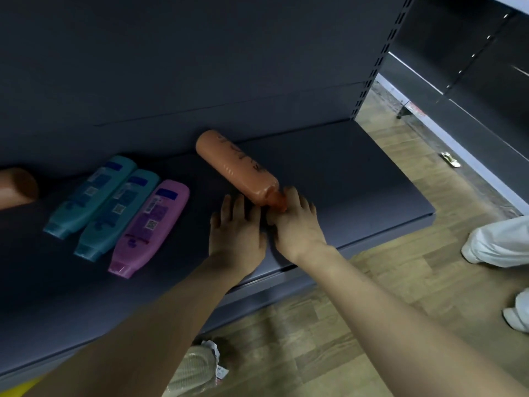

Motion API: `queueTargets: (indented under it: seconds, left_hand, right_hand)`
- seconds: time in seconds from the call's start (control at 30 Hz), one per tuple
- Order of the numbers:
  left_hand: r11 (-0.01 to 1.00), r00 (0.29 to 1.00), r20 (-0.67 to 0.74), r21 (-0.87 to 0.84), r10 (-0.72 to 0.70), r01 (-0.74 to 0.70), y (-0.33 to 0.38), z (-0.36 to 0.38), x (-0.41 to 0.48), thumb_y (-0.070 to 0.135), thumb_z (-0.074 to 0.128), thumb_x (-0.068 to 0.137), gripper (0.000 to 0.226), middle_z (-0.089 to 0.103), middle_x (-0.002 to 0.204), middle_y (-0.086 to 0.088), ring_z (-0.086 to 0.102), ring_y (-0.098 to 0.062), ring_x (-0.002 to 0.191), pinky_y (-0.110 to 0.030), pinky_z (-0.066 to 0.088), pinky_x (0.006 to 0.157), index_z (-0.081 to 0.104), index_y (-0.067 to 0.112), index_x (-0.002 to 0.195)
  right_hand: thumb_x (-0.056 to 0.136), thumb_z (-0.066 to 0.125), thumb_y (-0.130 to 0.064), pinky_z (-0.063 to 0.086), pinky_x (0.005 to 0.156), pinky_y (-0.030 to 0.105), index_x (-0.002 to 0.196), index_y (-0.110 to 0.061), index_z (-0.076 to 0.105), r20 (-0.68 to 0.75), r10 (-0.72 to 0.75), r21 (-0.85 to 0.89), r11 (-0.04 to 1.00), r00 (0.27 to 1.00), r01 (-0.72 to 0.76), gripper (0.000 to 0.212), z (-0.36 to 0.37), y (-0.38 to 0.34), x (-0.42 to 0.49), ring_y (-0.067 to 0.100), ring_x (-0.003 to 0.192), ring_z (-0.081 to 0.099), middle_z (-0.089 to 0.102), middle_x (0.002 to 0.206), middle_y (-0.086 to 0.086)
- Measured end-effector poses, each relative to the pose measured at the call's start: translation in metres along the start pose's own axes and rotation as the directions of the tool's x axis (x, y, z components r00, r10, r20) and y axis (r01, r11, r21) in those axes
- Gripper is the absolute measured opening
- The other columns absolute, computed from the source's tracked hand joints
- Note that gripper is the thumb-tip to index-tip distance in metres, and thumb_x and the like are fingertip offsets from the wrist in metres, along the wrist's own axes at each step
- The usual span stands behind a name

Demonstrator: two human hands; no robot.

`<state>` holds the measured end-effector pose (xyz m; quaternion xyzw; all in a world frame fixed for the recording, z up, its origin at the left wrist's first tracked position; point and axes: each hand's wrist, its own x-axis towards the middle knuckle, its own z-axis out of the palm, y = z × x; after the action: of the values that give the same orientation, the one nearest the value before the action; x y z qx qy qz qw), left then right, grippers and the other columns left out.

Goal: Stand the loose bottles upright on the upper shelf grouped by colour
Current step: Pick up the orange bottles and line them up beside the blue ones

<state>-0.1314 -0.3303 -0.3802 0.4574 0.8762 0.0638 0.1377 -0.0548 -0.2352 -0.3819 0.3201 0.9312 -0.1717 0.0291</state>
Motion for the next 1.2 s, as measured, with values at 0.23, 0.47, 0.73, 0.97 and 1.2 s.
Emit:
queueTargets:
  seconds: [0.23, 0.47, 0.73, 0.97, 1.2]
  left_hand:
    - [1.000, 1.000, 0.015, 0.019, 0.002, -0.002, 0.002, -0.007, -0.008, 0.032, 0.042, 0.095, 0.055, 0.007, 0.156, -0.007, -0.001, -0.030, 0.145, -0.047, 0.012, 0.115, 0.024, 0.019, 0.145]
    - [0.997, 1.000, 0.025, 0.073, -0.004, 0.002, 0.014, -0.020, -0.027, 0.033, 0.042, 0.095, 0.054, 0.009, 0.156, -0.009, 0.001, -0.030, 0.145, -0.048, 0.014, 0.114, 0.027, 0.018, 0.144]
    - [0.993, 0.998, 0.067, 0.113, 0.009, -0.016, 0.037, -0.058, -0.069, 0.037, 0.041, 0.096, 0.051, 0.012, 0.156, -0.012, 0.002, -0.032, 0.145, -0.047, 0.017, 0.113, 0.029, 0.018, 0.142]
    - [0.997, 0.999, 0.039, 0.077, 0.010, -0.013, 0.045, -0.103, -0.098, 0.037, 0.042, 0.095, 0.053, 0.014, 0.154, -0.011, 0.008, -0.032, 0.143, -0.043, 0.019, 0.113, 0.029, 0.020, 0.143]
    - [0.999, 0.996, 0.090, 0.045, 0.009, -0.013, 0.054, -0.132, -0.126, 0.036, 0.042, 0.095, 0.051, 0.010, 0.156, -0.010, 0.003, -0.032, 0.144, -0.046, 0.016, 0.115, 0.031, 0.020, 0.142]
  right_hand:
    - [0.071, 0.052, -0.013, 0.048, 0.074, 0.050, 0.080, -0.015, 0.037, 0.081, 0.293, 0.671, 0.691, 0.953, -0.269, 0.018, -0.016, -0.011, -0.026, 0.039, 0.090, 0.054, 0.051, 0.105, 0.020]
    - [0.069, 0.058, -0.019, 0.046, 0.067, 0.044, 0.083, -0.020, 0.038, 0.106, 0.355, 0.685, 0.651, 0.929, -0.327, 0.024, -0.043, -0.013, -0.057, 0.033, 0.081, 0.057, 0.054, 0.094, 0.011]
    - [0.092, 0.050, -0.017, 0.029, 0.074, 0.023, 0.093, -0.032, 0.056, -0.014, 0.061, 0.116, 0.991, 0.998, -0.059, 0.016, -0.095, -0.016, -0.084, 0.025, 0.106, 0.052, 0.048, 0.117, 0.006]
    - [0.089, 0.056, -0.017, 0.035, 0.073, 0.027, 0.115, -0.018, 0.058, -0.002, -0.044, -0.011, 0.999, 0.999, 0.044, 0.026, -0.150, -0.032, -0.113, 0.028, 0.101, 0.054, 0.038, 0.105, -0.001]
    - [0.092, 0.054, -0.014, 0.036, 0.075, 0.030, 0.108, -0.026, 0.062, 0.074, -0.019, -0.126, 0.992, 0.997, 0.029, 0.022, -0.190, -0.044, -0.152, 0.034, 0.097, 0.051, 0.037, 0.113, 0.007]
